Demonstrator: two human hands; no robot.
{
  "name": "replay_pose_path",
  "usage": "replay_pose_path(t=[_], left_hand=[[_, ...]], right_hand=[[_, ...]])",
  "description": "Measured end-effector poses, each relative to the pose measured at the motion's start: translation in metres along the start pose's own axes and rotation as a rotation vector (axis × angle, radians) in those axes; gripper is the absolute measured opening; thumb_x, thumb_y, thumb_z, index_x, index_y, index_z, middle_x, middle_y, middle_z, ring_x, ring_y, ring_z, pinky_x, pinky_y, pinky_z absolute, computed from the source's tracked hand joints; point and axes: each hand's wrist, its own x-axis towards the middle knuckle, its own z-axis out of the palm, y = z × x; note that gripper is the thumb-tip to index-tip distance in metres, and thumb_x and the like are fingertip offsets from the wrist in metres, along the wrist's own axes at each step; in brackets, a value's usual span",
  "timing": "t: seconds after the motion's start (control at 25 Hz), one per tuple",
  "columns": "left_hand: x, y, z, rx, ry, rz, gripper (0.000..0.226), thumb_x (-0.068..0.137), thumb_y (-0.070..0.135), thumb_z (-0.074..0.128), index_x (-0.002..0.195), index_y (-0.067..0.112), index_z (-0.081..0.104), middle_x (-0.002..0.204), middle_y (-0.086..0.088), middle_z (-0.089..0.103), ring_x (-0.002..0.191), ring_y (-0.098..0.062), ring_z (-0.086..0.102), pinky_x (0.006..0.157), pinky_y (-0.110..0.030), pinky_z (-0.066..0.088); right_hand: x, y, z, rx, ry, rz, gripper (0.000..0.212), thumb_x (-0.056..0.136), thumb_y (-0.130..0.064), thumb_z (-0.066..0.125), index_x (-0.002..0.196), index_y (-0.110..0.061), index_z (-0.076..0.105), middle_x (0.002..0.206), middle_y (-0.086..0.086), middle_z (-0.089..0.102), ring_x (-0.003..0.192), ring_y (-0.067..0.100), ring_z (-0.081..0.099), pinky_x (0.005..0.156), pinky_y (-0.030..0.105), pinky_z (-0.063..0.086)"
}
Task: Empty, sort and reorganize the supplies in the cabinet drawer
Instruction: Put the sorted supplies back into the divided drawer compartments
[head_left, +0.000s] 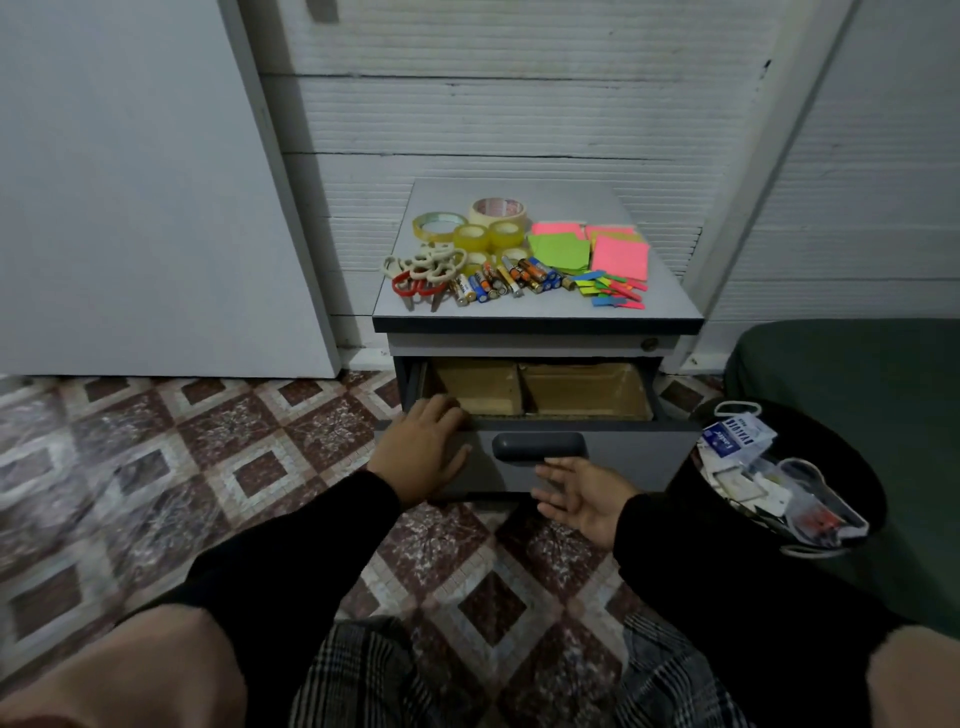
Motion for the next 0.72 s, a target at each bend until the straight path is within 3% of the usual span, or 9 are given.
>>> replay_pose_path(t=[0.04,0.12,0.2,0.28,0.36,0.4,0.48,0.6,0.72], left_hand=[[-0.001,0.002,0.001,0.023,-0.178,-0.084,0.059,0.092,0.052,0.042,0.138,0.015,0.037,0.146,-0.009,0.033,0.13,-0.029,0.039,0.103,-0.042,0.036],[-0.005,0.009,-0.001,0.107,-0.43,-0.138,0.075,0.09,0.06,0.042,0.146,0.014,0.02,0.152,-0.008,0.024,0.136,-0.029,0.029,0.111,-0.047,0.025],[-0.009,0.014,-0.002,0.096,-0.452,-0.154,0.072,0.089,0.061,0.043,0.142,0.015,0.024,0.145,-0.009,0.035,0.131,-0.03,0.034,0.108,-0.049,0.028],[-0.012,0.018,-0.009,0.069,-0.485,-0.167,0.066,0.091,0.058,0.043,0.139,0.015,0.028,0.141,-0.009,0.04,0.129,-0.03,0.036,0.105,-0.048,0.032],[-0.017,0.022,-0.017,0.016,-0.527,-0.172,0.057,0.094,0.051,0.042,0.137,0.016,0.031,0.139,-0.01,0.044,0.127,-0.03,0.039,0.103,-0.046,0.036],[-0.021,0.023,-0.021,-0.008,-0.524,-0.161,0.052,0.095,0.047,0.043,0.135,0.016,0.033,0.137,-0.01,0.047,0.125,-0.03,0.042,0.101,-0.045,0.039],[-0.03,0.025,-0.028,-0.052,-0.545,-0.147,0.046,0.095,0.041,0.045,0.133,0.016,0.037,0.132,-0.012,0.051,0.118,-0.031,0.049,0.096,-0.043,0.044],[-0.044,0.029,-0.034,-0.074,-0.602,-0.119,0.045,0.094,0.04,0.048,0.132,0.017,0.039,0.126,-0.013,0.055,0.111,-0.03,0.055,0.091,-0.04,0.047],[-0.052,0.034,-0.041,-0.044,-0.639,-0.094,0.045,0.094,0.04,0.049,0.132,0.017,0.04,0.125,-0.012,0.056,0.112,-0.029,0.055,0.09,-0.039,0.046]], right_hand=[[-0.006,0.004,-0.001,-0.082,0.02,0.018,0.03,0.099,0.004,0.03,0.118,-0.01,0.049,0.12,0.007,0.053,0.121,0.03,0.052,0.091,0.039,0.048],[-0.022,0.009,-0.001,-0.328,0.083,0.004,0.021,0.101,-0.009,0.034,0.102,-0.011,0.055,0.111,0.007,0.058,0.105,0.026,0.058,0.087,0.037,0.051],[-0.029,0.006,-0.004,-0.527,0.148,-0.155,0.028,0.099,-0.007,0.034,0.081,-0.01,0.055,0.089,0.008,0.06,0.077,0.021,0.057,0.068,0.03,0.049],[-0.031,-0.006,-0.009,-0.726,0.195,-0.383,0.032,0.094,0.003,0.037,0.07,-0.012,0.052,0.081,0.008,0.059,0.074,0.021,0.055,0.067,0.031,0.049],[-0.031,-0.018,-0.017,-1.087,0.217,-0.512,0.024,0.088,0.005,0.043,0.083,-0.014,0.057,0.101,0.01,0.06,0.1,0.027,0.057,0.09,0.036,0.048],[-0.033,-0.021,-0.021,-1.316,0.204,-0.511,0.021,0.088,0.001,0.047,0.1,-0.012,0.058,0.116,0.011,0.056,0.112,0.028,0.052,0.096,0.034,0.044],[-0.035,-0.02,-0.032,-1.678,0.172,-0.414,0.036,0.091,-0.008,0.05,0.127,-0.007,0.046,0.134,0.013,0.045,0.123,0.029,0.044,0.099,0.032,0.038],[-0.045,-0.005,-0.047,-1.89,0.138,-0.233,0.037,0.093,-0.014,0.048,0.13,-0.009,0.043,0.132,0.013,0.048,0.114,0.029,0.052,0.089,0.034,0.044],[-0.054,0.001,-0.051,-1.974,0.101,-0.163,0.036,0.095,-0.015,0.044,0.13,-0.009,0.042,0.127,0.015,0.051,0.104,0.027,0.055,0.076,0.029,0.039]])
